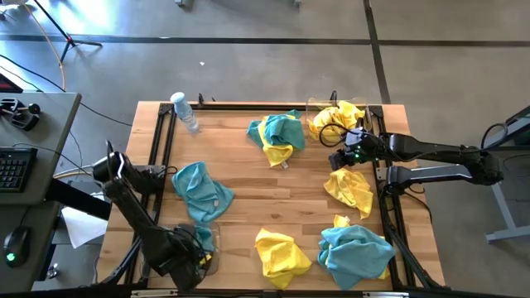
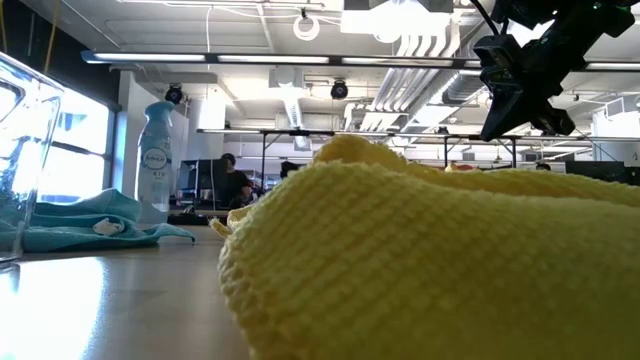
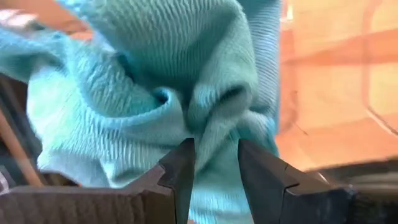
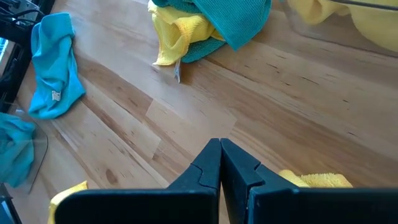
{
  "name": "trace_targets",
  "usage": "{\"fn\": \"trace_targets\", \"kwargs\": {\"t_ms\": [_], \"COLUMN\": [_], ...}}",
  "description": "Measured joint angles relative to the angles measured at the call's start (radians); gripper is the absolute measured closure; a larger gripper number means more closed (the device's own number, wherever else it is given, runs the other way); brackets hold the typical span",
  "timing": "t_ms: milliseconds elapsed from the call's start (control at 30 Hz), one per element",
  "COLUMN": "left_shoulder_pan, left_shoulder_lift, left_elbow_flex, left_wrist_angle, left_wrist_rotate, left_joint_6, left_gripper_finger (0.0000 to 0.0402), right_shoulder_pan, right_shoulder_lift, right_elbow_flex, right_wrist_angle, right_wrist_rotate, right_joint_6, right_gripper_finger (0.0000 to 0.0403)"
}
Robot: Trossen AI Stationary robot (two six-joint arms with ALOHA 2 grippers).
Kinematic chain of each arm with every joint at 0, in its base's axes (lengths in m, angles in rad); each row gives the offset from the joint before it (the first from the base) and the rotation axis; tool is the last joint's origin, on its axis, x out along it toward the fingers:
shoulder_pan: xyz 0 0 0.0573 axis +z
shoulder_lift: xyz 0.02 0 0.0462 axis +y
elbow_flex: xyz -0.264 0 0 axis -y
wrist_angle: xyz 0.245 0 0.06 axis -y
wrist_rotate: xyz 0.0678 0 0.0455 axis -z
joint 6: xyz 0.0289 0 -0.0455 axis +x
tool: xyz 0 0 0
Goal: Sort microfiber towel by color & place in baskets
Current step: Put the blue microfiber towel into the bottom transparent bin
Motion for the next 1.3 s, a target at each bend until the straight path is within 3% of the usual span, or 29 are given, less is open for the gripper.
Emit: {"fn": "trace_targets", "kwargs": {"t_ms": [200,467,600,967,1133,1300], "left_shoulder_pan": [-0.009,-0.037,-0.033,-0.033,-0.032,-0.032], "left_shoulder_lift": [-0.072,-0.113,-0.112,-0.111,-0.113,-0.115], "left_elbow_flex": [0.023,0.007,-0.059,-0.342,-0.379,-0.334], "left_wrist_angle": [-0.061,-0.275,-0.172,0.312,0.35,0.312], "left_wrist_rotate": [-0.01,-0.01,-0.039,-0.057,-0.061,-0.054], "left_joint_6": [0.009,0.001,0.001,-0.002,-0.001,-0.001], "left_gripper_finger": [0.0289,0.0289,0.0291,0.0291,0.0291,0.0291], "right_shoulder_pan": [0.0,0.0,0.0,0.0,0.0,0.0], "right_shoulder_lift": [0.0,0.0,0.0,0.0,0.0,0.0], "right_elbow_flex": [0.0,0.0,0.0,0.0,0.0,0.0], "right_wrist_angle": [0.0,-0.001,-0.001,-0.001,-0.001,-0.001], "right_wrist_rotate": [0.0,0.0,0.0,0.0,0.0,0.001], "right_joint_6": [-0.008,-0.008,-0.008,0.009,0.009,0.008], "right_gripper_finger": [0.0402,0.0402,0.0402,0.0402,0.0402,0.0402]}}
